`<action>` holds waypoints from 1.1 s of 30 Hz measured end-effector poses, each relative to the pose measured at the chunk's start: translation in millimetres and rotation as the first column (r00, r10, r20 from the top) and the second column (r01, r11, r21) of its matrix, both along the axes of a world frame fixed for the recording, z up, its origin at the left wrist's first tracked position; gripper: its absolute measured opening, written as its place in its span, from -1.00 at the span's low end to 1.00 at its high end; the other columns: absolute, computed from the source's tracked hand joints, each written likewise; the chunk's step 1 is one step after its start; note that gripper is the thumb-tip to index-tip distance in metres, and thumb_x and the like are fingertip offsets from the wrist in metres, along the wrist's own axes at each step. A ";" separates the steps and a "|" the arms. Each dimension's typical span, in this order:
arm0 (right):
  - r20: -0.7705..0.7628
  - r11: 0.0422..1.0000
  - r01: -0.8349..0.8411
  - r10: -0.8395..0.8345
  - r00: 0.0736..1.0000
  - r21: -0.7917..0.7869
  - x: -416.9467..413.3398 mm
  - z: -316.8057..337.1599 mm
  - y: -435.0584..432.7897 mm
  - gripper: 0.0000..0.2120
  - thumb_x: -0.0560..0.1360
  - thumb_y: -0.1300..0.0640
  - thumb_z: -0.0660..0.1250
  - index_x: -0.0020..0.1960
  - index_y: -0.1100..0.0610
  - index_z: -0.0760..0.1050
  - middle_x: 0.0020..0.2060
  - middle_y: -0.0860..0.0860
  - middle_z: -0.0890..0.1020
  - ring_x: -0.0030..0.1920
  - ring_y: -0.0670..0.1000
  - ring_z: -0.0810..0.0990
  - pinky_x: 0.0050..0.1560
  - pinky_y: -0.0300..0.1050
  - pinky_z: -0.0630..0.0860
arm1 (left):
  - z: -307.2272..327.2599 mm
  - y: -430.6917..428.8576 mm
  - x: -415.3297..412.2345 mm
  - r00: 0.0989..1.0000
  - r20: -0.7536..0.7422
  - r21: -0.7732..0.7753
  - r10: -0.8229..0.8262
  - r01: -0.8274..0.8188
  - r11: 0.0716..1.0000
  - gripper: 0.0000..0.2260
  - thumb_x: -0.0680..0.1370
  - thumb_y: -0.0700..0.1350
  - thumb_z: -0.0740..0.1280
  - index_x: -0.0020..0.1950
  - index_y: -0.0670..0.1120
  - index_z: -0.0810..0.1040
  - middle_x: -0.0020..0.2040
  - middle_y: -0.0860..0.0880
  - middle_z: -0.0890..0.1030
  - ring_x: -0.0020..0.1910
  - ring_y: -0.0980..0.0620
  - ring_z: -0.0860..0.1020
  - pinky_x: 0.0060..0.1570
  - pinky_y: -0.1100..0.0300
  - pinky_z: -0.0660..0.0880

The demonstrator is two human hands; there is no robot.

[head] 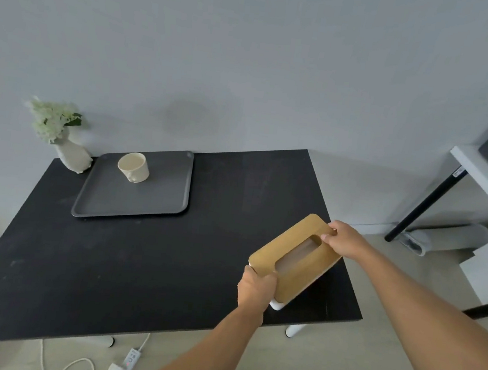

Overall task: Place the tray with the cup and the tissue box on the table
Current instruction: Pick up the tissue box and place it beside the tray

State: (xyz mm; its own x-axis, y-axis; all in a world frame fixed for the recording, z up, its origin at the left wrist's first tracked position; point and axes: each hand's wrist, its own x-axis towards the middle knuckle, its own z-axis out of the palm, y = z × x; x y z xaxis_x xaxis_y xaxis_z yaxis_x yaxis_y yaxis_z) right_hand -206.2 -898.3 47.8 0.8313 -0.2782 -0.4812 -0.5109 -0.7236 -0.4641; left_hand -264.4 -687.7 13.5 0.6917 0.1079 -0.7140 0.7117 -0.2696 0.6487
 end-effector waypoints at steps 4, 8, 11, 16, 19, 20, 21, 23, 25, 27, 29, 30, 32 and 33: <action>0.021 0.997 -0.002 0.000 1.000 0.074 1.7 -0.4 11.9 -0.65 0.61 0.11 0.21 0.38 0.15 0.35 0.28 0.10 0.50 0.20 0.09 0.49 0.18 0.01 0.43 | 6.3 13.8 11.4 0.989 0.097 -0.040 0.108 -0.105 0.994 -0.63 0.55 -0.13 0.27 0.37 -0.04 0.39 0.14 -0.05 0.53 0.03 0.00 0.52 -0.03 0.10 0.50; 0.072 0.985 0.020 -0.033 0.997 0.173 10.5 5.5 28.0 -0.62 0.61 0.13 0.22 0.41 0.11 0.31 0.29 0.09 0.47 0.18 0.05 0.46 0.24 0.06 0.45 | 20.9 38.6 31.7 0.980 0.172 -0.055 0.102 -0.094 0.994 -0.60 0.54 -0.25 0.24 0.37 -0.03 0.44 0.20 -0.04 0.55 0.19 -0.07 0.53 0.19 -0.03 0.54; 0.109 0.973 0.026 -0.052 0.993 0.231 21.3 13.7 42.4 -0.60 0.60 0.14 0.24 0.43 0.08 0.29 0.27 0.06 0.46 0.17 0.03 0.44 0.19 0.04 0.44 | 32.2 59.8 48.6 0.973 0.210 -0.060 0.091 -0.080 0.995 -0.61 0.52 -0.26 0.23 0.31 0.01 0.51 0.16 -0.01 0.61 0.17 -0.07 0.56 0.23 -0.13 0.56; 0.153 0.961 0.010 -0.054 0.987 0.277 46.0 23.7 69.4 -0.67 0.60 0.13 0.26 0.34 0.08 0.32 0.18 0.02 0.47 0.14 0.00 0.45 0.09 -0.03 0.44 | 45.0 97.5 82.2 0.956 0.291 -0.041 0.037 -0.026 0.999 -0.67 0.50 -0.25 0.23 0.21 0.02 0.55 0.07 0.01 0.64 0.10 -0.05 0.60 0.16 -0.13 0.60; 0.164 0.955 0.008 -0.059 0.985 0.297 63.4 26.6 87.1 -0.63 0.60 0.13 0.26 0.37 0.08 0.30 0.18 0.02 0.47 0.15 -0.01 0.45 0.13 0.00 0.45 | 49.8 119.1 106.7 0.943 0.332 -0.020 -0.006 0.013 1.000 -0.69 0.52 -0.24 0.23 0.20 0.01 0.54 0.08 -0.01 0.64 0.06 -0.03 0.59 0.11 -0.06 0.61; 0.164 0.953 0.011 -0.063 0.984 0.303 69.1 27.4 93.4 -0.60 0.59 0.12 0.26 0.40 0.08 0.29 0.20 0.02 0.47 0.16 -0.01 0.44 0.17 0.03 0.45 | 50.1 126.2 115.0 0.940 0.339 -0.012 -0.023 0.029 1.000 -0.70 0.52 -0.24 0.23 0.19 0.01 0.54 0.08 -0.02 0.64 0.05 -0.03 0.59 0.08 -0.02 0.60; 0.162 0.952 0.018 -0.071 0.984 0.306 76.3 28.4 100.6 -0.57 0.59 0.13 0.27 0.43 0.08 0.27 0.24 0.03 0.47 0.19 0.00 0.44 0.22 0.07 0.45 | 49.9 134.0 125.5 0.938 0.344 -0.008 -0.040 0.045 0.999 -0.71 0.51 -0.24 0.22 0.18 0.01 0.54 0.08 -0.03 0.64 0.05 -0.04 0.59 0.05 0.00 0.58; 0.155 0.949 0.039 -0.091 0.984 0.312 87.9 30.9 111.0 -0.53 0.59 0.14 0.27 0.46 0.07 0.24 0.31 0.05 0.45 0.28 0.06 0.45 0.29 0.12 0.43 | 50.2 144.2 144.1 0.932 0.353 -0.004 -0.081 0.088 0.996 -0.70 0.51 -0.24 0.21 0.18 0.00 0.52 0.09 -0.06 0.63 0.08 -0.09 0.60 0.01 0.03 0.58; 0.161 0.950 0.055 -0.109 0.981 0.309 104.5 34.1 119.5 -0.52 0.59 0.16 0.27 0.47 0.08 0.23 0.33 0.06 0.44 0.31 0.09 0.44 0.32 0.13 0.43 | 54.6 152.9 165.3 0.919 0.377 -0.023 -0.115 0.134 0.991 -0.69 0.52 -0.25 0.20 0.21 0.00 0.51 0.11 -0.06 0.62 0.11 -0.09 0.58 -0.01 0.08 0.56; 0.180 0.947 0.077 -0.138 0.974 0.312 123.0 37.6 126.7 -0.54 0.59 0.17 0.27 0.46 0.09 0.25 0.31 0.06 0.46 0.25 0.05 0.45 0.30 0.12 0.45 | 57.3 160.9 189.4 0.909 0.395 -0.039 -0.136 0.164 0.986 -0.67 0.54 -0.25 0.21 0.25 0.02 0.50 0.13 -0.03 0.61 0.11 -0.04 0.57 0.05 0.08 0.55; 0.195 0.945 0.095 -0.162 0.967 0.314 140.6 39.4 134.1 -0.54 0.59 0.18 0.27 0.45 0.10 0.27 0.29 0.05 0.48 0.20 0.01 0.45 0.26 0.08 0.46 | 57.0 169.9 213.0 0.905 0.396 -0.041 -0.158 0.189 0.981 -0.68 0.51 -0.23 0.22 0.20 0.05 0.52 0.10 -0.03 0.64 0.10 -0.04 0.60 0.11 0.01 0.60; 0.199 0.943 0.101 -0.171 0.965 0.317 147.9 39.7 137.6 -0.54 0.59 0.18 0.27 0.46 0.11 0.28 0.29 0.05 0.48 0.19 0.01 0.45 0.24 0.06 0.46 | 53.7 174.3 224.4 0.906 0.391 -0.038 -0.162 0.192 0.981 -0.68 0.47 -0.22 0.23 0.14 0.07 0.55 0.07 -0.03 0.66 0.10 -0.07 0.62 0.15 -0.07 0.61; 0.201 0.940 0.111 -0.182 0.962 0.323 162.0 39.3 144.6 -0.54 0.58 0.19 0.28 0.46 0.11 0.28 0.29 0.06 0.48 0.21 0.03 0.46 0.26 0.07 0.46 | 46.9 182.7 246.7 0.911 0.383 -0.040 -0.151 0.180 0.983 -0.69 0.41 -0.21 0.24 0.04 0.12 0.58 0.03 -0.04 0.70 0.09 -0.11 0.65 0.16 -0.20 0.60; 0.202 0.941 0.111 -0.182 0.962 0.319 168.5 38.7 147.2 -0.54 0.58 0.18 0.29 0.46 0.11 0.28 0.28 0.05 0.48 0.22 0.03 0.46 0.26 0.07 0.46 | 44.2 185.9 257.3 0.914 0.374 -0.037 -0.158 0.186 0.982 -0.70 0.42 -0.22 0.24 0.03 0.11 0.58 0.03 -0.05 0.70 0.09 -0.11 0.65 0.17 -0.20 0.59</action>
